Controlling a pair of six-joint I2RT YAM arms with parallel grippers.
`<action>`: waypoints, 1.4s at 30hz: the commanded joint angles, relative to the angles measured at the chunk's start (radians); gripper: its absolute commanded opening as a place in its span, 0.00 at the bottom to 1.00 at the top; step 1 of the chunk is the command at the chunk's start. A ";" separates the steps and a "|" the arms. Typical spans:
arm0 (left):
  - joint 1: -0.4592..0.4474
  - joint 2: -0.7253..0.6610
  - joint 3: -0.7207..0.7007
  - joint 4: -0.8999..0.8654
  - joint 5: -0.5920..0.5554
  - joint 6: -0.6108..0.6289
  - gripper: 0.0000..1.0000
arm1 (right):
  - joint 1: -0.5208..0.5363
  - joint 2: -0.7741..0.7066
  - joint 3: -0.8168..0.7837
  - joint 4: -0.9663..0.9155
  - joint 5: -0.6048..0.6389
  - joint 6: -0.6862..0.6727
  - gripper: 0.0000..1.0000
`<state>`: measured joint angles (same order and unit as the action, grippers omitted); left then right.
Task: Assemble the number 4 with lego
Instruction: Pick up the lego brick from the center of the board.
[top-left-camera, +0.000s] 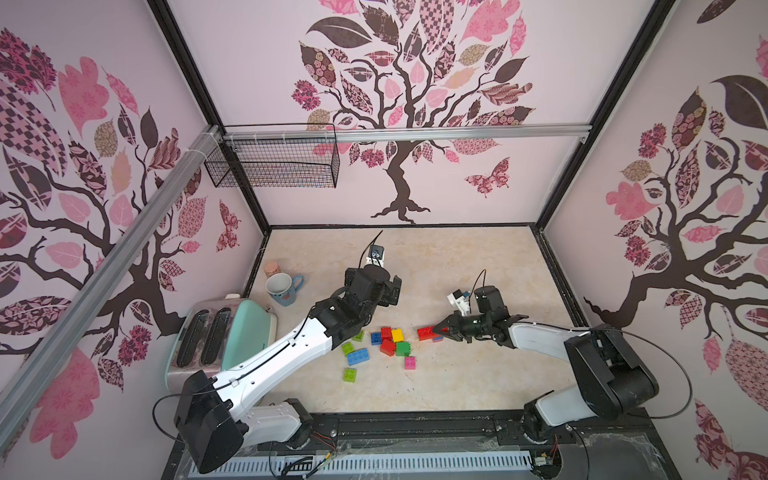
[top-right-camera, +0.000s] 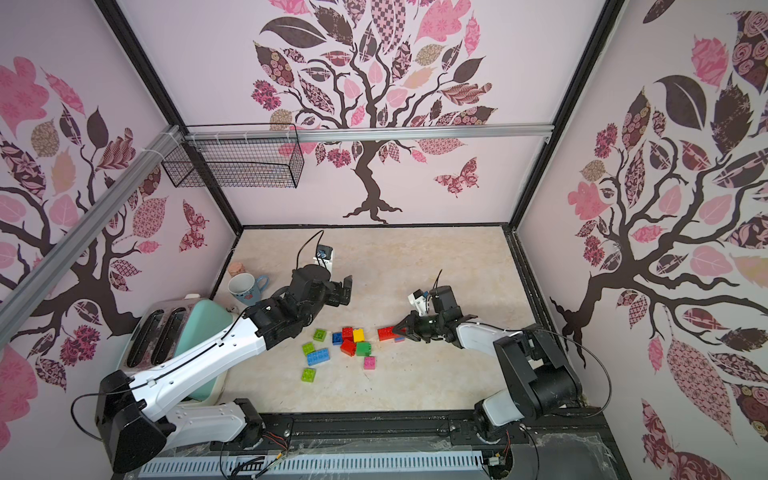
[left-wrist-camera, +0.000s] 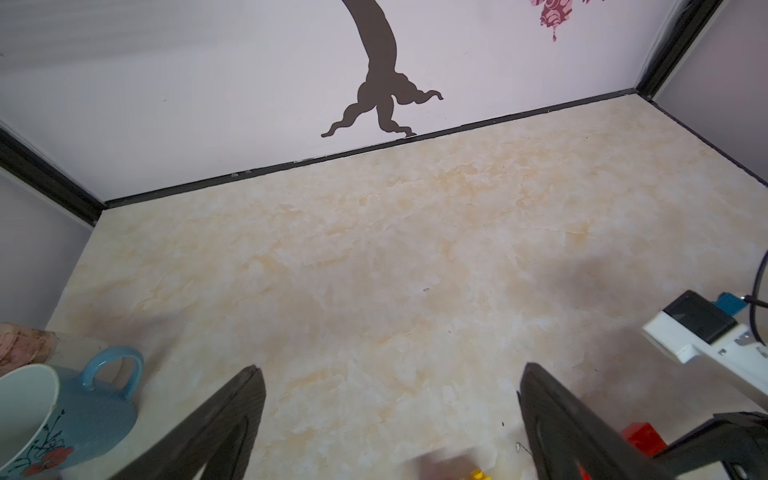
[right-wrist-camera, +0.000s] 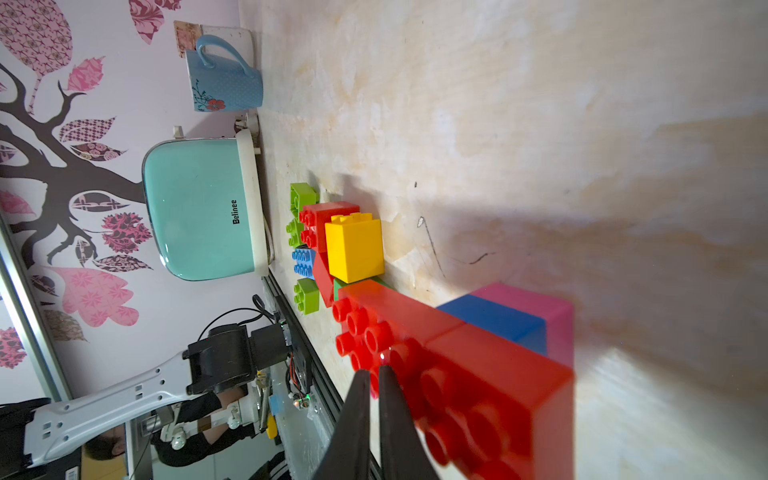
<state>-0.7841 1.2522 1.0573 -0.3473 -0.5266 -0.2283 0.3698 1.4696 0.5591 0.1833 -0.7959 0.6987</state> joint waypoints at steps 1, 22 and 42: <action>0.003 -0.032 0.007 0.001 -0.064 -0.031 0.98 | -0.015 -0.040 0.024 -0.084 0.065 -0.018 0.20; 0.129 0.042 0.017 -0.394 -0.069 -0.346 0.98 | 0.229 -0.245 0.087 -0.071 0.402 -0.339 0.66; 0.272 -0.016 -0.120 -0.449 0.028 -0.500 0.98 | 0.445 0.218 0.528 -0.377 0.511 -0.888 0.73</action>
<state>-0.5156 1.2640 0.9726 -0.7921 -0.5045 -0.7090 0.8188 1.6463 1.0340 -0.1101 -0.2615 0.0082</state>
